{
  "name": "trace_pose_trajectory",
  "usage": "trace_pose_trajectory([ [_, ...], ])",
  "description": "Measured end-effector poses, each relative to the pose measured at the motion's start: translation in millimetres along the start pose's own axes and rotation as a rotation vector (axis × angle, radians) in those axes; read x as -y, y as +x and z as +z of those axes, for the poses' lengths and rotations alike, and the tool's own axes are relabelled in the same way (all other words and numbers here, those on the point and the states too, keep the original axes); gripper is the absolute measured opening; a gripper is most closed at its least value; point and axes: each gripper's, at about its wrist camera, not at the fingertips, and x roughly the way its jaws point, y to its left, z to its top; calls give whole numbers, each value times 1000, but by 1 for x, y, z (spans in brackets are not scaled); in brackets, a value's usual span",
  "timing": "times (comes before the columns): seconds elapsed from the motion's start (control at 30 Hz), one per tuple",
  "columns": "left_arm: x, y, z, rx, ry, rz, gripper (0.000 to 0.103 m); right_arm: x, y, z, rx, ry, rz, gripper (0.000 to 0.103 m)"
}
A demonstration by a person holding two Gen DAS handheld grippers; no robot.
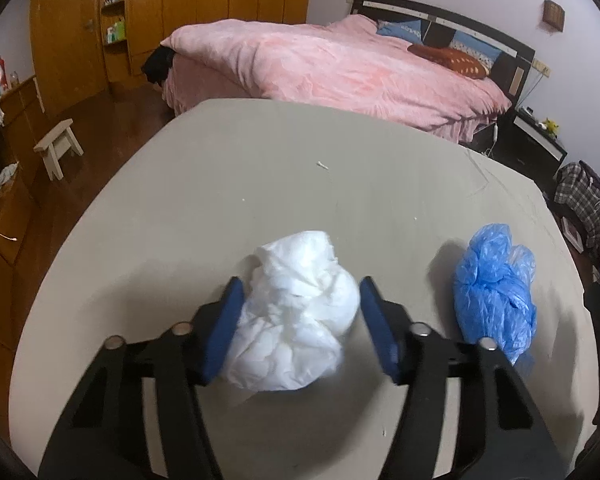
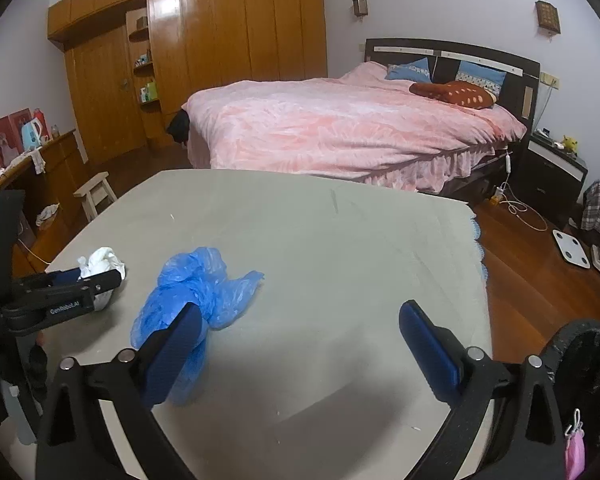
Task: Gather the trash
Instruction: 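Grasp the white cloth with the left gripper and lift it, then grasp the blue shoe covers with the right gripper while the left holds the cloth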
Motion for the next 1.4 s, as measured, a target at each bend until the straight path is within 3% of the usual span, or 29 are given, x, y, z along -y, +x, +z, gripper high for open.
trace_pose_trajectory([
  [0.27,-6,-11,2,40,-14,-2,29,-16,6,4,-7,0,28,97],
  [0.5,-16,-29,2,78,-22,19,28,-37,20,3,-31,-8,60,97],
  [0.9,-28,-29,-7,62,-12,58,28,-63,53,1,-104,-39,66,97],
  [1.1,-32,-25,-9,48,-21,55,28,-69,64,-2,-164,-45,122,77],
  [1.2,-32,-26,-10,47,-18,58,28,-74,65,-6,-194,-51,173,56],
  [1.23,-31,-27,-10,47,-19,57,28,-76,65,-8,-205,-56,192,42],
  [1.27,-31,-26,-10,48,-18,57,28,-78,65,-8,-211,-61,205,36],
  [1.4,-28,-30,-10,56,-9,57,28,-79,58,-6,-208,-59,237,31],
])
